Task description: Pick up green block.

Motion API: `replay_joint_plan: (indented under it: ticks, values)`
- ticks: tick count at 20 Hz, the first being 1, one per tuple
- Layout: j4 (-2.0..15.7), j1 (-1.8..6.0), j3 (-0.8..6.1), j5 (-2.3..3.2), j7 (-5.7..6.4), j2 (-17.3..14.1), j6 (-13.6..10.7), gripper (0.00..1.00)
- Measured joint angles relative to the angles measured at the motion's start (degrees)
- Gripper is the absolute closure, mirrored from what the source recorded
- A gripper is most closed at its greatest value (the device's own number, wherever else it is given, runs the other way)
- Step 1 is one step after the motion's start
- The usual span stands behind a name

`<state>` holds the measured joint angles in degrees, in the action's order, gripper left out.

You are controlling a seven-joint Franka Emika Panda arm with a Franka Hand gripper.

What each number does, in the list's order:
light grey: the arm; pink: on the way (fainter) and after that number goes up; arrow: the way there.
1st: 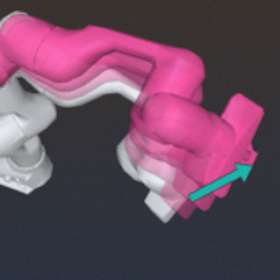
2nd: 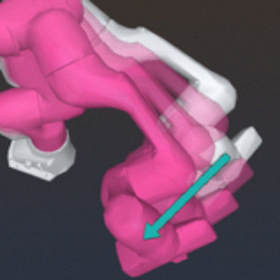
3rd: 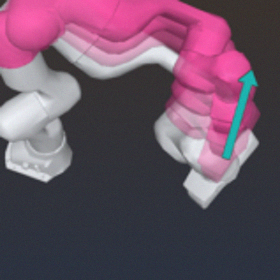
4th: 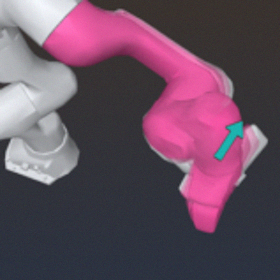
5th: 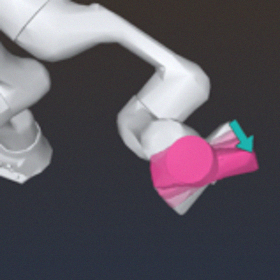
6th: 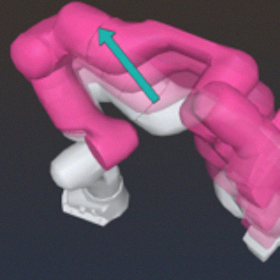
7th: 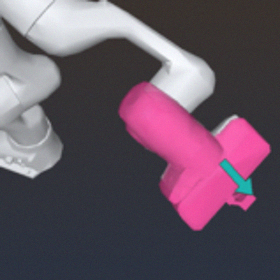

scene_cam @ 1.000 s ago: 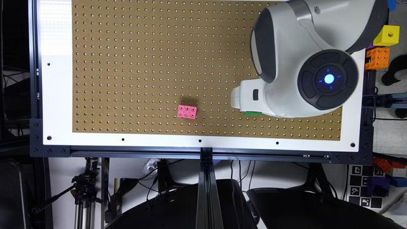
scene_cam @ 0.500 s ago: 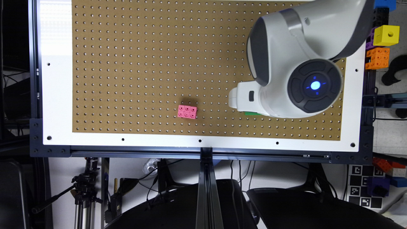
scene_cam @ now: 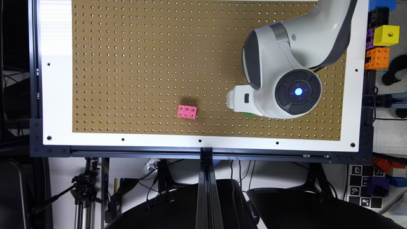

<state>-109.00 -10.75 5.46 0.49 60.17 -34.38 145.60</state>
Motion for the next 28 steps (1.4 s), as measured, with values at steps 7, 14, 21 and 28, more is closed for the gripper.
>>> replay_joint_plan:
  ticks: [7,14,21,28]
  values:
    - [1.20,0.03,-0.16,0.09,-0.01,-1.5,0.4,0.00]
    - [2.02,0.05,-0.20,0.09,-0.01,-2.0,0.4,1.00]
    - [2.00,0.06,-0.20,0.10,-0.02,-2.0,0.2,1.00]
    - [2.00,0.06,-0.20,0.10,-0.02,-2.0,0.2,1.00]
